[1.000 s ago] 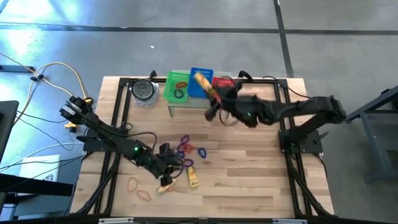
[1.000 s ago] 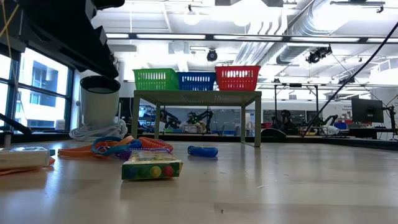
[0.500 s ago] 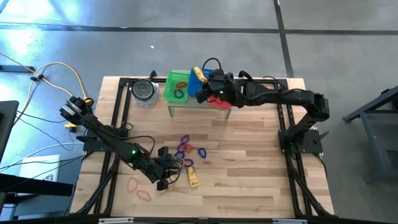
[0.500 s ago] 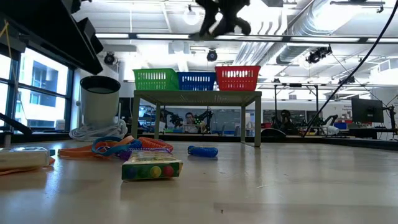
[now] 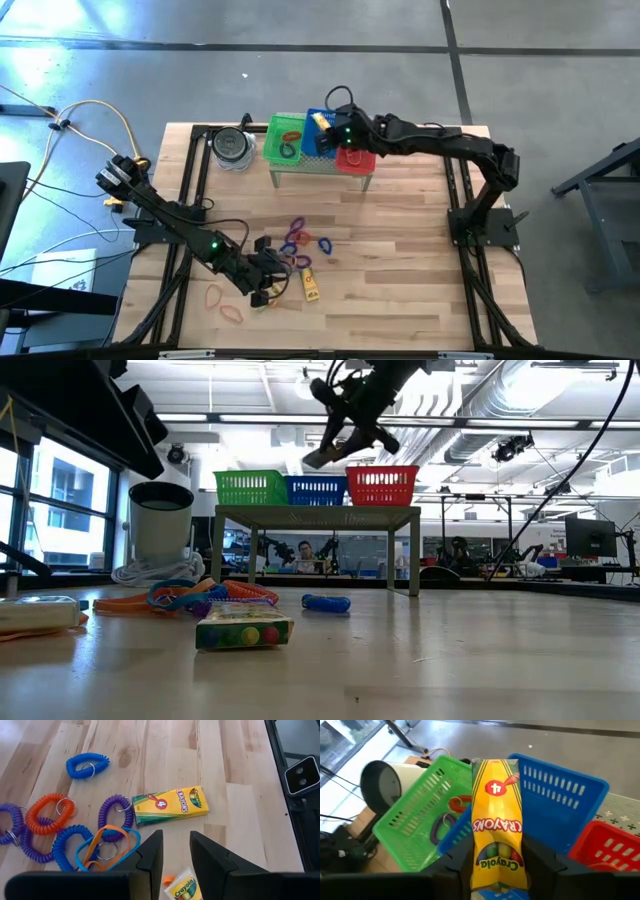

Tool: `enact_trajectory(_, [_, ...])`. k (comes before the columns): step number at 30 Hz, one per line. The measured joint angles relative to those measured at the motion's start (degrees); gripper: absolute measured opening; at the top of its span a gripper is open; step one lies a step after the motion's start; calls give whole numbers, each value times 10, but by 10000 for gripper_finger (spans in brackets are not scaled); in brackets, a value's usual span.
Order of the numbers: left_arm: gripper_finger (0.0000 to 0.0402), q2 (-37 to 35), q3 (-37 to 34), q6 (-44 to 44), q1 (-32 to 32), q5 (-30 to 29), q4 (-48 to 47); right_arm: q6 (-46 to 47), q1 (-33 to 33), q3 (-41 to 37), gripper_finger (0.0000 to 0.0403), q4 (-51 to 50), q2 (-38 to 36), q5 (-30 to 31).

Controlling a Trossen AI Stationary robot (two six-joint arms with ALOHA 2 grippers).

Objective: Pick & Place Office Desk Supplies
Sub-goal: Put the yellow crayon box into the blue bin on the shelf, then put the violet spring keychain into the green bin on the shelf

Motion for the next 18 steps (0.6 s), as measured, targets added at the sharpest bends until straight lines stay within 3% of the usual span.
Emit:
enact_trajectory(12, [93,0,0,23,0,-1,0,-2,-7,0,221,10,0,0])
enact_trajectory(18, [93,0,0,24,0,-2,0,-78,0,0,240,102,-3,-24])
